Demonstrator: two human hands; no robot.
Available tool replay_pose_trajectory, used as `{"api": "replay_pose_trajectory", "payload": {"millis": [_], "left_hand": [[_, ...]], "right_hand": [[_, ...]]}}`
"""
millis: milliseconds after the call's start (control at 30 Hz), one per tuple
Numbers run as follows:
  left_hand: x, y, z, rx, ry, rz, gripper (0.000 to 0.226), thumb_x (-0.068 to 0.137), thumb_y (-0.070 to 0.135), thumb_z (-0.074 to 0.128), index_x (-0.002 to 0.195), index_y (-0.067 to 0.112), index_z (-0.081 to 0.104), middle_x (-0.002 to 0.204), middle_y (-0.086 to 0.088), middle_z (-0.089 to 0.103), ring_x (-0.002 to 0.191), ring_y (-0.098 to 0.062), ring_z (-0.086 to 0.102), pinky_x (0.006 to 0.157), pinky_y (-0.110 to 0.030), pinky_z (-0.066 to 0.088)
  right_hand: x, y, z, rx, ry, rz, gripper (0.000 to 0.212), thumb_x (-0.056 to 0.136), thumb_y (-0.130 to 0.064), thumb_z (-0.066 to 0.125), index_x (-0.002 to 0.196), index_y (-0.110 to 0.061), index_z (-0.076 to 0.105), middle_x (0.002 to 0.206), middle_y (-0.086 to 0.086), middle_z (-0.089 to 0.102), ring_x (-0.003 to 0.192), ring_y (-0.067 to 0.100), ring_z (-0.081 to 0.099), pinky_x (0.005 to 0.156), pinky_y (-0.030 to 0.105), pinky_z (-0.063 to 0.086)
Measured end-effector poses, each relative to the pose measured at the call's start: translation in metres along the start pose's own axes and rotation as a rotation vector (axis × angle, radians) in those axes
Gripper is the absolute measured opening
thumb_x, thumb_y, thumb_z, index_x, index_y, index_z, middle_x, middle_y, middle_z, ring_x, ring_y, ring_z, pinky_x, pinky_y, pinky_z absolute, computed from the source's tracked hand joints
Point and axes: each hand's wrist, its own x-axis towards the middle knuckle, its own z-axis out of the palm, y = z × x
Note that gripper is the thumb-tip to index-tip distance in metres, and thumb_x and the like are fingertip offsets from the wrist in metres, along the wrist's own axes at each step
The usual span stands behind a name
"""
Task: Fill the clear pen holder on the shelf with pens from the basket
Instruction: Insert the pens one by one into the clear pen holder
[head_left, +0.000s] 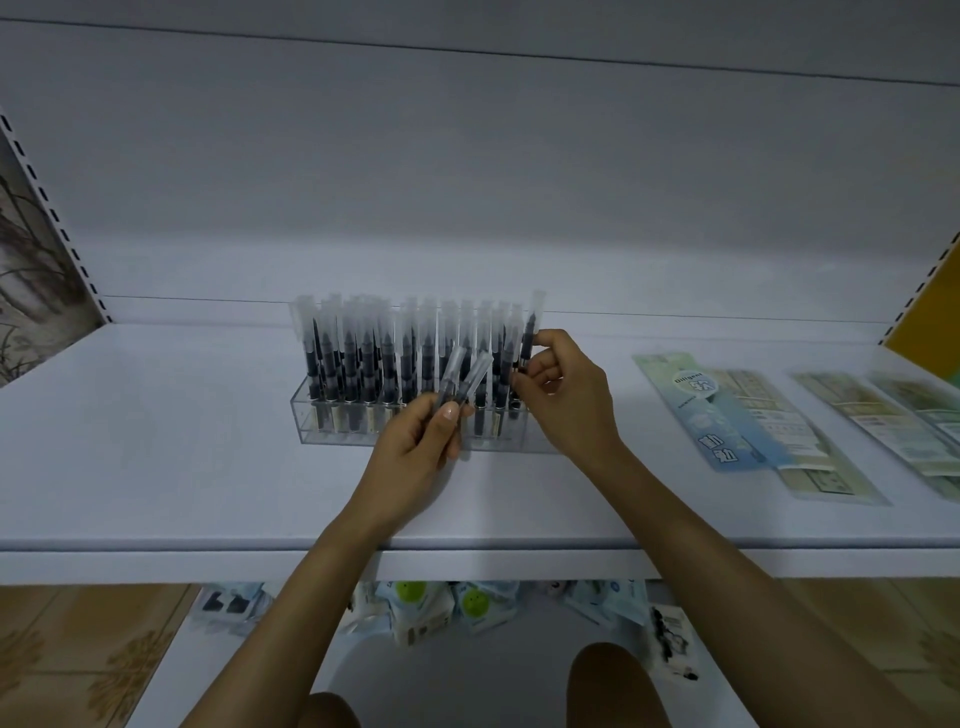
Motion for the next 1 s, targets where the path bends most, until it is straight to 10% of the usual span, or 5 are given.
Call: {"api": "replay_pose_trajectory", "payload": {"millis": [1000], "left_hand": [[0.0003, -0.0006, 0.0003, -0.004, 0.01, 0.003, 0.039, 0.099, 0.021, 0.042, 0.097, -0.017, 0.05, 0.063, -0.002, 0.042, 0.049, 0.0, 0.038, 0.051, -0.008, 0.035]], "right_hand": [[0.0037, -0.0034, -0.0044, -0.033, -0.094, -0.008, 0.03, 0.088, -0.016, 0.062, 0.118, -0.016, 0.06, 0.067, -0.014, 0.053, 0.068, 0.015, 0.057, 0.077, 0.045, 0.054]]}}
